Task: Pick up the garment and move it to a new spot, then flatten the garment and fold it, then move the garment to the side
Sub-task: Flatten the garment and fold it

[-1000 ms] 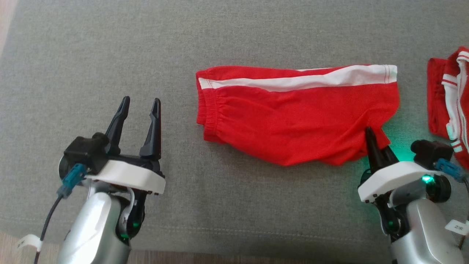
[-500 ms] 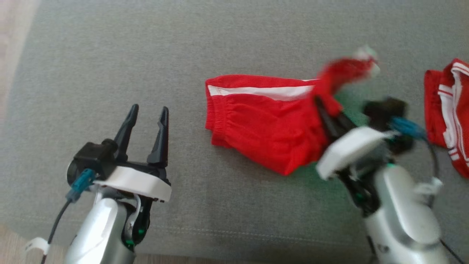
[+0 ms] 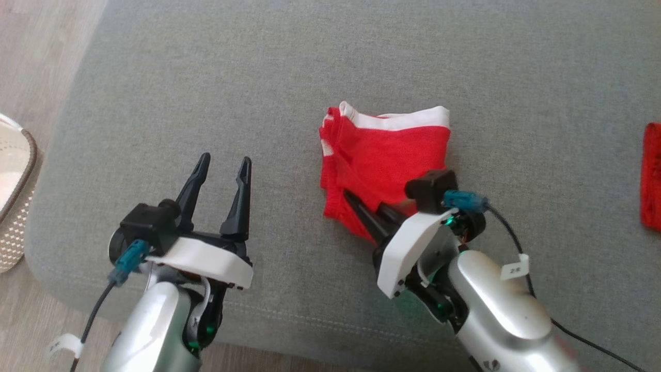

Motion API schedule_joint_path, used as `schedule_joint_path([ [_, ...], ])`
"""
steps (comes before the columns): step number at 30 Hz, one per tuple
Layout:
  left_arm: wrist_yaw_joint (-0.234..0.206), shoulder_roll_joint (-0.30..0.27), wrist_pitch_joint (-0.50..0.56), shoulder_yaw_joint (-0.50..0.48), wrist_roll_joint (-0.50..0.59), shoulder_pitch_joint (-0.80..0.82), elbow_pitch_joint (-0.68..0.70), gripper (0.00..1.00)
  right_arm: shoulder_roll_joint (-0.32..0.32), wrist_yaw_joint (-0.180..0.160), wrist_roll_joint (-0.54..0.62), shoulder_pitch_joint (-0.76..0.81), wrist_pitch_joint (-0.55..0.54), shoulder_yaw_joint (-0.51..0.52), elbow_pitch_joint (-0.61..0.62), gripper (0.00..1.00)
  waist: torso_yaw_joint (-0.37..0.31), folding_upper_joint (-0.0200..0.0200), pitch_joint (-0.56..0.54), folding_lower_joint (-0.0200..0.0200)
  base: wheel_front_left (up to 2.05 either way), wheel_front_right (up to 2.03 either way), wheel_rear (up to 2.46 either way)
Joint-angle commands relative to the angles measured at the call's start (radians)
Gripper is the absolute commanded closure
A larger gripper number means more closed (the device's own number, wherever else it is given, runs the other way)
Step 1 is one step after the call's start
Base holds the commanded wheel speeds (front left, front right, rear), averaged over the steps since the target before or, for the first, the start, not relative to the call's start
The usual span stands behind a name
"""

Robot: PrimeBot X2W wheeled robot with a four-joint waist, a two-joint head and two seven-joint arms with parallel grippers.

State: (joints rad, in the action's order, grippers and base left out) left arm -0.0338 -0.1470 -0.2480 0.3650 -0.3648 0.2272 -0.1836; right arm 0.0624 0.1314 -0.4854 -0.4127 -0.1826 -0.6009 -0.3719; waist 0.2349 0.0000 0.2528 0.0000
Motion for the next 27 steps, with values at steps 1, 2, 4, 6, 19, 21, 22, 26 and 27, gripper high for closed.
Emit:
schedule_joint_path([
  [1,0.002,-0.009,-0.008,-0.038,-0.005,0.024,0.025,0.0,-0.012,-0.001,-0.003,-0.034,0.018,-0.028,0.017,1.0,0.0,0.0,0.003,0.0,0.0,0.0,0.0],
  [2,0.001,-0.008,-0.009,-0.039,-0.005,0.024,0.025,0.0,-0.012,-0.001,-0.004,-0.037,0.024,-0.037,0.008,1.0,-0.001,0.0,0.006,0.0,0.0,0.0,0.0],
  [4,0.0,-0.008,-0.009,-0.041,-0.005,0.024,0.024,0.0,-0.012,-0.001,-0.001,-0.044,0.039,-0.045,-0.004,0.0,-0.006,0.0,0.008,0.0,0.0,0.0,0.0],
  [6,-0.002,-0.01,-0.01,-0.044,-0.005,0.023,0.024,0.0,-0.012,-0.001,0.009,-0.053,0.059,-0.051,-0.002,0.0,-0.015,0.0,0.01,0.0,0.0,0.0,0.0],
  [19,-0.012,-0.038,-0.011,-0.061,0.0,0.021,0.032,0.0,-0.012,-0.001,0.079,-0.008,0.18,0.024,0.181,0.0,-0.082,0.0,-0.003,0.0,0.0,0.0,0.0],
  [21,-0.016,-0.044,-0.01,-0.062,0.002,0.019,0.036,0.0,-0.012,-0.001,0.104,0.017,0.189,0.09,0.209,0.0,-0.092,0.0,-0.006,0.0,0.0,0.0,0.0],
  [22,-0.019,-0.048,-0.009,-0.063,0.005,0.017,0.039,0.0,-0.012,-0.001,0.118,0.031,0.194,0.127,0.222,0.0,-0.097,0.0,-0.008,0.0,0.0,0.0,0.0],
  [26,-0.031,-0.061,-0.002,-0.065,0.012,0.01,0.056,0.0,-0.012,-0.001,0.187,0.092,0.201,0.298,0.268,0.0,-0.117,0.0,-0.016,0.0,0.0,0.0,0.0],
  [27,-0.033,-0.065,0.0,-0.066,0.013,0.008,0.06,0.0,-0.012,-0.001,0.207,0.108,0.2,0.339,0.279,0.0,-0.121,0.0,-0.018,0.0,0.0,0.0,0.0],
])
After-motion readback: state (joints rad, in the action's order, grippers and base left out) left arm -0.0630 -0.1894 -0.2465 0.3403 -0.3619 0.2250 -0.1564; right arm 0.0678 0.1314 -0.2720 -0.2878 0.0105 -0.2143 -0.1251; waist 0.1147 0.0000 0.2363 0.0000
